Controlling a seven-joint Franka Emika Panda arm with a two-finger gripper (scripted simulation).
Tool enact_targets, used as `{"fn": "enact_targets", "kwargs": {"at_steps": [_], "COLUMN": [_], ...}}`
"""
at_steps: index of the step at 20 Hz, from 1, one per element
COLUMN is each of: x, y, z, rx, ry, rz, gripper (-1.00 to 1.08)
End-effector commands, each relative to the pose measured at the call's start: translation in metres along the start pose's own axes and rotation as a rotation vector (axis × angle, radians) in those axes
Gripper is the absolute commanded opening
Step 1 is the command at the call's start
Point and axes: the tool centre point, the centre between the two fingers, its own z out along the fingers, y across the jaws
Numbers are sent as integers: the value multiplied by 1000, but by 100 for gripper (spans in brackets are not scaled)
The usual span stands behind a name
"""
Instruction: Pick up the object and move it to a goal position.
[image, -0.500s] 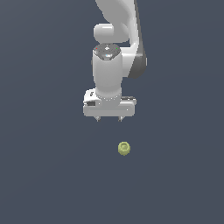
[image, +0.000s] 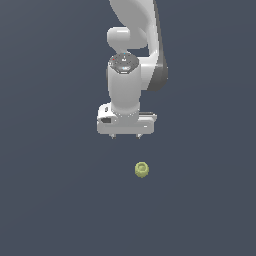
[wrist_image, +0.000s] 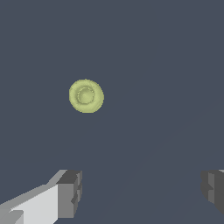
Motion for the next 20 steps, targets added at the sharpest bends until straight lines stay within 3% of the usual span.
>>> {"fn": "enact_targets", "kwargs": {"at_steps": [1,10,20], "x": [-2,8,42], "y": [-1,-6,-31], "z": [2,8,41], "rx": [0,-2,-5], "ry": [-6,-7,-19], "rz": [-3,-13,-55], "gripper": [100,100,100]}}
